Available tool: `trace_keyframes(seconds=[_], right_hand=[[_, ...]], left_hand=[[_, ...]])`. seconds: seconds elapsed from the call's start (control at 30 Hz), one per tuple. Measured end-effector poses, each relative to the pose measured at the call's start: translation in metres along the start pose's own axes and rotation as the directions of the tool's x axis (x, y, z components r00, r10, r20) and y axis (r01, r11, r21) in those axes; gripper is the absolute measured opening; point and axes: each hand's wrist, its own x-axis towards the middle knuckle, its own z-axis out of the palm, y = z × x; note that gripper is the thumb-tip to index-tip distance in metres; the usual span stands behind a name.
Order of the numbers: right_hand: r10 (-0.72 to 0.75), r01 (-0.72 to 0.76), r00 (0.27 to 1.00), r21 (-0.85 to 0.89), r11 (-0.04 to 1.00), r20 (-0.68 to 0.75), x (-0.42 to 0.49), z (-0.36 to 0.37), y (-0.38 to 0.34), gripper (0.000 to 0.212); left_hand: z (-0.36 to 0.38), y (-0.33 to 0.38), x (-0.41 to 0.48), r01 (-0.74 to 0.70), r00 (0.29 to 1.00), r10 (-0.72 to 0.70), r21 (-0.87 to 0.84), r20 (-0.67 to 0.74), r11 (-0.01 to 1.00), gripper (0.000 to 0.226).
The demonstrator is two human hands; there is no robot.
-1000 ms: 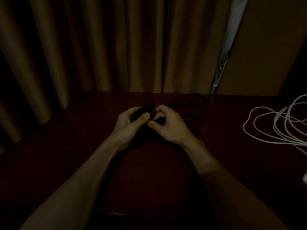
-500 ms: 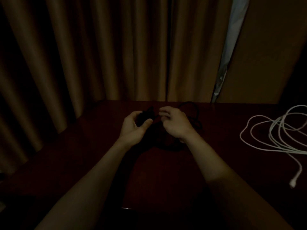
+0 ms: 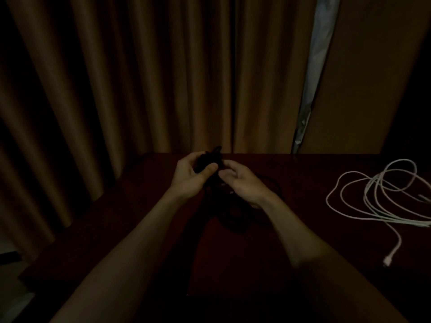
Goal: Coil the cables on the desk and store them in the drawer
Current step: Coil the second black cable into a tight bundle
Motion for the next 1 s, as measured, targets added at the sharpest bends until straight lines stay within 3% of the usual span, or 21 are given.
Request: trace_keyframes(seconds=[0.17,0.3,0.4,0.5,0.6,0.63,0.67,0.73,0.83,1.0], right_hand=[[-0.103,0.104,0.995,-0.197,0.975,0.013,0.0,-0.012,-0.015,0.03],[-0.173,0.198,0.98,-0.401,0.894,0.099,0.003,-0.014,-0.022,0.023],[-0.066,0.106,0.994,-0.697,0.709,0.084,0.006,-0.023,-0.018,0.024],[0.0,0.003,1.0,-0.745,0.667,0.004,0.001,-0.031,-0.008,0.03],[-0.024,0.032,0.999,-0.808,0.588,0.022,-0.002,-0.02,-0.012,0.023],[-0.056,0.053,0.998,-0.759,0.648,0.022,0.0,-0.015,-0.015,0.019],[-0.089,0.071,0.996,-0.63,0.773,0.003,0.001,-0.011,-0.018,0.017],[-0.1,0.087,0.994,-0.274,0.958,-0.033,0.001,-0.007,-0.026,0.013],[-0.119,0.118,0.993,-0.034,0.992,-0.024,-0.004,-0.007,-0.027,0.019],[-0.158,0.162,0.983,0.045,0.986,-0.092,-0.005,-0.003,-0.021,0.031]], left_hand=[[-0.007,0.009,0.006,-0.029,1.0,0.029,-0.001,0.006,1.0,0.031],[-0.013,0.016,0.008,-0.021,1.0,0.021,0.0,0.009,1.0,0.026],[-0.022,0.023,0.01,0.02,0.998,-0.026,-0.09,-0.062,0.996,0.023],[-0.036,0.03,0.015,0.031,0.996,-0.038,-0.093,-0.082,0.995,0.014],[-0.038,0.031,0.012,0.054,0.998,-0.056,-0.068,-0.028,0.996,0.021],[-0.035,0.031,0.011,0.07,0.998,-0.07,-0.064,0.002,0.995,0.025],[-0.032,0.028,0.01,0.086,0.996,-0.085,-0.056,0.026,0.995,0.027],[-0.029,0.026,0.007,0.115,0.992,-0.111,-0.066,0.066,0.991,0.036],[-0.028,0.022,0.006,0.161,0.987,-0.157,-0.114,0.038,0.98,0.047],[-0.022,0.025,0.003,0.187,0.981,-0.17,-0.251,0.089,0.95,0.028]])
